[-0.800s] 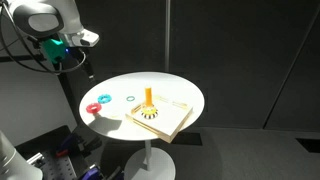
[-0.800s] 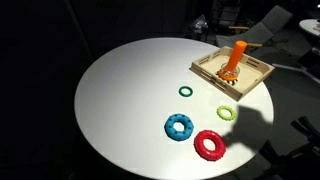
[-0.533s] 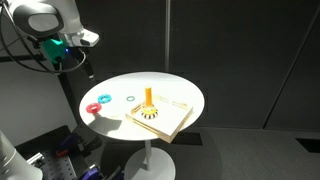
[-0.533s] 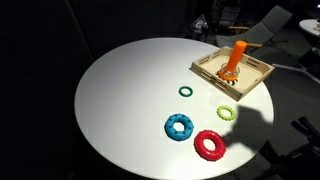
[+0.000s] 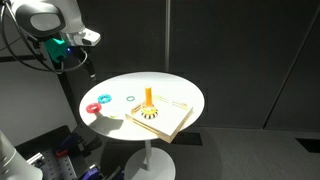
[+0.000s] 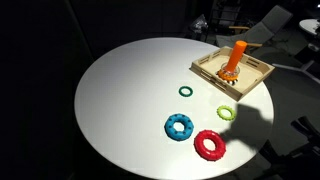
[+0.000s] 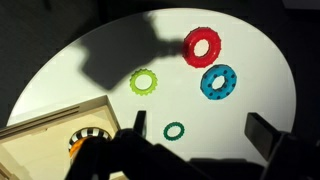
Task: Remove the circular object from the orange object
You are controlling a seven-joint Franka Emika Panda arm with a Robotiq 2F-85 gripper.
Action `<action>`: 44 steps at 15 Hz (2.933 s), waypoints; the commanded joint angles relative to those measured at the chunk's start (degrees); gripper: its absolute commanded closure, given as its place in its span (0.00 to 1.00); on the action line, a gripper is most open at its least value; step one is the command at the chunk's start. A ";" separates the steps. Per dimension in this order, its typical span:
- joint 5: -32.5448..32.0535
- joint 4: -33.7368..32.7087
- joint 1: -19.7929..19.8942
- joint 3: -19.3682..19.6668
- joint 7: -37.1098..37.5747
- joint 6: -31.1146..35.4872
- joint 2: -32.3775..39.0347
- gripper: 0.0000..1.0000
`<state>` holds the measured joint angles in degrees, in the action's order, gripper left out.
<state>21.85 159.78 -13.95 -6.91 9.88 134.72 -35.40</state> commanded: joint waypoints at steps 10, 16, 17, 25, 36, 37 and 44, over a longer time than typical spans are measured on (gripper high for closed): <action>-8.28 -8.98 6.98 -1.35 2.08 9.95 16.57 0.00; -15.69 -13.62 9.98 -1.32 5.82 14.96 26.07 0.00; -16.49 -14.23 10.15 -1.11 6.49 15.18 27.18 0.00; -15.40 -14.84 9.08 -0.36 5.22 14.74 27.64 0.00; -26.65 -15.84 12.39 2.13 16.28 27.25 37.34 0.00; -27.42 -15.87 12.16 2.68 17.20 28.24 38.26 0.00; -42.56 -16.79 10.97 8.12 29.08 33.82 43.67 0.00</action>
<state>-14.47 144.91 -1.98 -1.37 33.30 167.22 5.86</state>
